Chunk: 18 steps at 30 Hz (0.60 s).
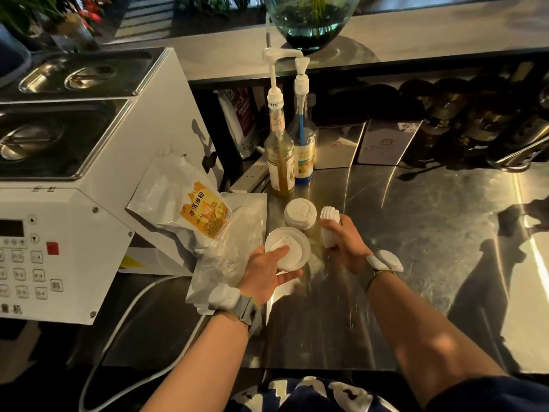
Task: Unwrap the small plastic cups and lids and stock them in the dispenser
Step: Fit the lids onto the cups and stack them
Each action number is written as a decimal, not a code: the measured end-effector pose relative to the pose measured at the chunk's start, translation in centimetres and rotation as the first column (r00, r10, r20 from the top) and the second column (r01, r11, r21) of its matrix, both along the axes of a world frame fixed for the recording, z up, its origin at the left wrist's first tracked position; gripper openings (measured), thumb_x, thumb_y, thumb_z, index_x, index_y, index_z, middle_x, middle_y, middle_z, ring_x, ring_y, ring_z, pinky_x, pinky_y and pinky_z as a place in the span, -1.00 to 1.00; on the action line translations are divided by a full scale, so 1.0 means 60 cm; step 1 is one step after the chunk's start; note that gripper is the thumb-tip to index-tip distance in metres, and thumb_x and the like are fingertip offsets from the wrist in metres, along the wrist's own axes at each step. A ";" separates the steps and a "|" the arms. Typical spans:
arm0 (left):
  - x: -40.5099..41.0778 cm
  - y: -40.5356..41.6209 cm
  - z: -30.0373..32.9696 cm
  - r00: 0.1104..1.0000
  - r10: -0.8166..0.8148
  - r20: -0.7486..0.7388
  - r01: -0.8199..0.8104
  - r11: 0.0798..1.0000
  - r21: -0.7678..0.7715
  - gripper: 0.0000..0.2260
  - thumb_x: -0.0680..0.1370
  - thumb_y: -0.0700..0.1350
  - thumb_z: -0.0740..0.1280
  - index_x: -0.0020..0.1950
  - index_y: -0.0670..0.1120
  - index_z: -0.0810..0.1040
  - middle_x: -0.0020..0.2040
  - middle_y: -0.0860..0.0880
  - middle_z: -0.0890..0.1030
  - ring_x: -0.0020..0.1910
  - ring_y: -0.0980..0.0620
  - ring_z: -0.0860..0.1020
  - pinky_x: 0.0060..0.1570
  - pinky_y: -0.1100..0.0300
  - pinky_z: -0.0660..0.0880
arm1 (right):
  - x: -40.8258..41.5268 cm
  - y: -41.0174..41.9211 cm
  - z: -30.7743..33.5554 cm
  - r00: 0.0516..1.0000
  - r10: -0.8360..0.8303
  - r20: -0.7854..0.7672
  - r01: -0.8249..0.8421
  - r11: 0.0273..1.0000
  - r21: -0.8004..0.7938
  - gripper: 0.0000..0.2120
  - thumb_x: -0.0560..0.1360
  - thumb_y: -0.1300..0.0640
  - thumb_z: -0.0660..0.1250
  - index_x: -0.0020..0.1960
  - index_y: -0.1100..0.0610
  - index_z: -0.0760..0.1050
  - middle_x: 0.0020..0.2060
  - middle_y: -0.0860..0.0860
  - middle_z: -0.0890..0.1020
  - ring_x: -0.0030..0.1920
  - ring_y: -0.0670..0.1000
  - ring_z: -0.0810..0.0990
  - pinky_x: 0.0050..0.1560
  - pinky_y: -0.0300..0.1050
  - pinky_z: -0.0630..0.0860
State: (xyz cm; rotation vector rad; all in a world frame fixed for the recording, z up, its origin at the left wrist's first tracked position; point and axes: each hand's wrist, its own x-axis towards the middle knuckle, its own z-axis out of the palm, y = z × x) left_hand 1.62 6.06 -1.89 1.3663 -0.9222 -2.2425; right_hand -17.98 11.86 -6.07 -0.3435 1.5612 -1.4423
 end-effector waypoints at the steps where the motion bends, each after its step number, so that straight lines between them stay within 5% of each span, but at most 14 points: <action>1: -0.003 0.003 0.000 1.000 -0.017 0.009 0.017 1.000 0.001 -0.73 0.58 -0.24 0.38 0.28 -0.17 0.52 0.21 -0.27 0.56 0.12 -0.22 0.59 -0.11 -0.10 0.67 | 0.004 0.002 0.011 0.998 -0.001 0.056 0.003 0.999 -0.042 -0.44 0.40 0.00 0.45 0.32 0.12 0.39 0.07 0.11 0.57 0.00 0.09 0.56 -0.19 -0.05 0.54; 5: -0.015 0.008 -0.002 0.996 -0.068 0.055 0.069 0.998 -0.016 -0.74 0.58 -0.22 0.39 0.26 -0.10 0.54 0.24 -0.25 0.58 0.14 -0.24 0.61 0.02 -0.17 0.66 | 0.013 -0.004 0.041 0.999 0.037 0.032 -0.033 0.993 -0.116 -0.36 0.36 -0.06 0.43 0.37 0.04 0.31 0.15 0.07 0.52 0.10 0.05 0.52 -0.05 -0.02 0.53; 18: -0.016 0.006 0.005 0.999 -0.044 -0.024 0.045 0.998 0.040 -0.73 0.58 -0.27 0.35 0.26 -0.04 0.52 0.25 -0.25 0.56 0.18 -0.25 0.58 -0.09 -0.09 0.65 | 0.008 -0.002 0.070 0.970 0.112 -0.216 -0.135 0.986 -0.096 -0.12 0.27 -0.08 0.63 0.42 0.01 0.21 0.25 0.06 0.46 0.24 0.09 0.51 0.19 0.03 0.58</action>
